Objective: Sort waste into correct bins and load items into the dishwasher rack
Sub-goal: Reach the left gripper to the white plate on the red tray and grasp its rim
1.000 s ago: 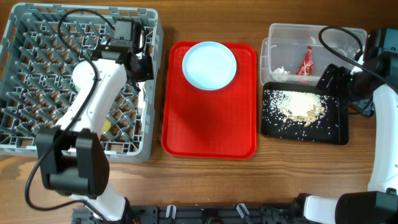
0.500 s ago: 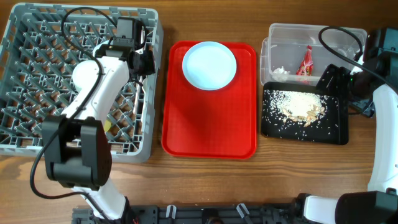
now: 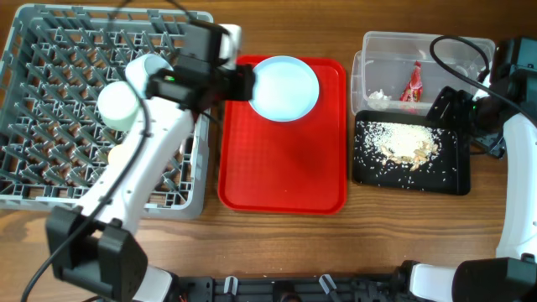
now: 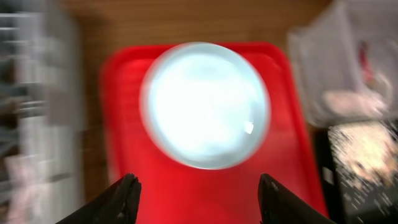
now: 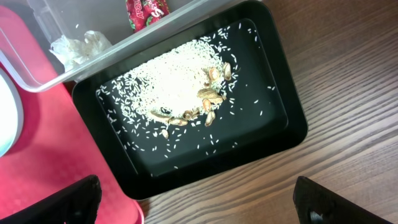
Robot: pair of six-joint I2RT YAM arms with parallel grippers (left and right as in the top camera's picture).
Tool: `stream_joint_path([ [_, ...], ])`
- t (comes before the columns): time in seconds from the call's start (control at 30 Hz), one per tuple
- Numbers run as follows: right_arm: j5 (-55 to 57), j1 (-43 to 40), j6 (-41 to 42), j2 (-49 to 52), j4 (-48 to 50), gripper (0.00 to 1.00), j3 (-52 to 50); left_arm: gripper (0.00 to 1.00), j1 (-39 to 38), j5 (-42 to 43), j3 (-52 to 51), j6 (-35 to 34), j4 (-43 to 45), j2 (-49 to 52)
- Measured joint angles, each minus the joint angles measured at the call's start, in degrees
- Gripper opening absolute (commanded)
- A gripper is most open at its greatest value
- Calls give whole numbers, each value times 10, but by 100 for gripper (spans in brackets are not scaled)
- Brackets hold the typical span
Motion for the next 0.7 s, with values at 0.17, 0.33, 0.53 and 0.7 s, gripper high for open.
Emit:
stream_joint_path([
  [0.17, 0, 0, 0, 0, 0, 100, 0, 72, -63, 4, 0, 0, 55, 46],
  [0.33, 0, 0, 0, 0, 0, 100, 0, 72, -103, -8, 0, 8, 109, 113],
  [0.53, -4, 0, 0, 0, 0, 100, 0, 69, -134, -14, 0, 49, 149, 184],
  [0.7, -4, 0, 0, 0, 0, 100, 0, 65, -145, -21, 0, 80, 168, 235],
])
